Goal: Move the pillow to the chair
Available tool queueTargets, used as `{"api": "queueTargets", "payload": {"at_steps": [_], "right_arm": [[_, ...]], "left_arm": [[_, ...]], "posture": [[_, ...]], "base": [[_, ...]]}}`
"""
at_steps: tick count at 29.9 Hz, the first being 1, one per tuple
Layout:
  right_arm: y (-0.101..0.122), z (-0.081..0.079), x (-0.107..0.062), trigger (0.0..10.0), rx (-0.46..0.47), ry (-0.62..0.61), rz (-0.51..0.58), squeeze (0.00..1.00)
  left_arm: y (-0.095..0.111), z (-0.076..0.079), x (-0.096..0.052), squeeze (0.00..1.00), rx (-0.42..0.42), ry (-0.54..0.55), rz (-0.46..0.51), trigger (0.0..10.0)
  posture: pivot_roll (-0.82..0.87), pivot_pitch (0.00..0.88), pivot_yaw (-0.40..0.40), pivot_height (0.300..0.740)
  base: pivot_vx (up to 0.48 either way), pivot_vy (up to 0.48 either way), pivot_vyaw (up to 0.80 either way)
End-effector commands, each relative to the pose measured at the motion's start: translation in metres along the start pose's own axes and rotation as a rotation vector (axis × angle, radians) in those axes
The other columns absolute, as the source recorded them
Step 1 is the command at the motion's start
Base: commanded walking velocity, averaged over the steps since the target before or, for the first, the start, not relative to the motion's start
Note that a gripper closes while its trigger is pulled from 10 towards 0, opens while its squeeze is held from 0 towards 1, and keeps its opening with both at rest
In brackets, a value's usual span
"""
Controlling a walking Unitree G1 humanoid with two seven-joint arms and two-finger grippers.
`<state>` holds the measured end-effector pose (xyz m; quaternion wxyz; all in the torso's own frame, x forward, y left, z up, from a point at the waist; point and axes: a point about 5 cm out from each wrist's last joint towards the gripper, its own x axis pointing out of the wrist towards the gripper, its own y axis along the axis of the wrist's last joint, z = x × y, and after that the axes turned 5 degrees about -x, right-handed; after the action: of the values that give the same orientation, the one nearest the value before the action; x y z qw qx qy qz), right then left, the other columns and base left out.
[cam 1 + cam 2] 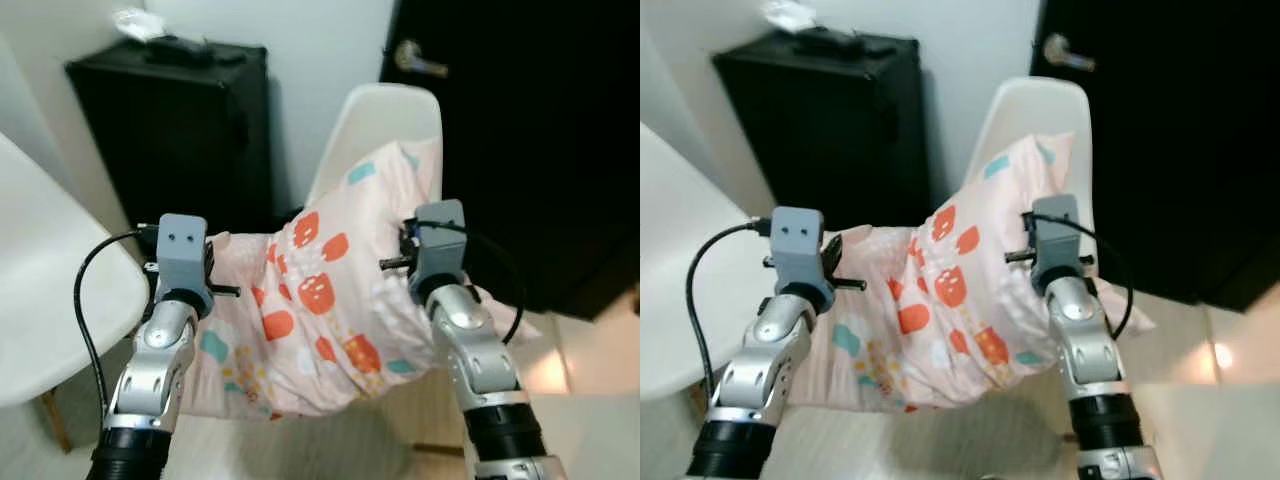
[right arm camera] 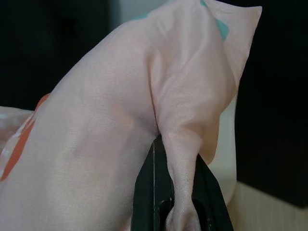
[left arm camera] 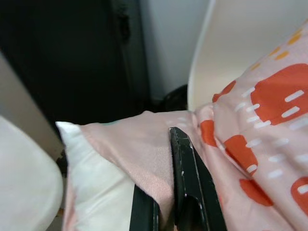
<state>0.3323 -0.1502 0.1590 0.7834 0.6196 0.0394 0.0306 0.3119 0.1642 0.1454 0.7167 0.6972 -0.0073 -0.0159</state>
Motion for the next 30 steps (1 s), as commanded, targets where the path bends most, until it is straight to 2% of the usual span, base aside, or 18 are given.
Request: {"api": "queueTargets", "payload": {"at_steps": [1,4,5,9,17,30], "right_arm": [[0.0088,0.0007,0.0008,10.0,-0.003,0.001,0.037,0.00],[0.0087,0.0006,0.0008,10.0,-0.003,0.001,0.037,0.00],[0.0086,0.0003,0.0008,10.0,0.004,0.002,0.037,0.00],[0.0067,-0.0020,0.0004,10.0,-0.013,0.021,0.028,0.00],[0.0060,-0.0037,-0.0002,10.0,-0.014,0.021,0.027,0.00],[0.0047,-0.0030,0.0001,10.0,-0.016,0.018,0.020,0.00]], "left_arm": [[0.0061,0.0027,0.0002,0.00,0.011,-0.015,0.023,10.0],[0.0061,0.0027,0.0002,0.00,0.010,-0.016,0.023,10.0],[0.0057,0.0046,0.0000,0.00,-0.013,-0.031,0.015,10.0],[0.0073,0.0076,0.0000,0.00,-0.034,-0.047,0.019,10.0],[0.0068,0.0103,0.0002,0.00,-0.008,-0.076,0.016,10.0],[0.0081,0.0098,-0.0007,0.00,-0.019,-0.092,0.024,10.0]], "posture": [[0.01,0.079,0.016,0.740],[0.01,0.079,0.016,0.740],[0.01,0.079,0.016,0.740],[0.01,0.078,0.018,0.740],[0.01,0.077,0.018,0.740],[0.01,0.076,0.018,0.740]], "base": [[0.000,0.000,-0.80],[0.000,0.000,-0.80],[0.000,0.000,-0.80],[0.000,0.000,0.00],[0.000,0.000,0.00],[0.406,0.000,0.00]]}}
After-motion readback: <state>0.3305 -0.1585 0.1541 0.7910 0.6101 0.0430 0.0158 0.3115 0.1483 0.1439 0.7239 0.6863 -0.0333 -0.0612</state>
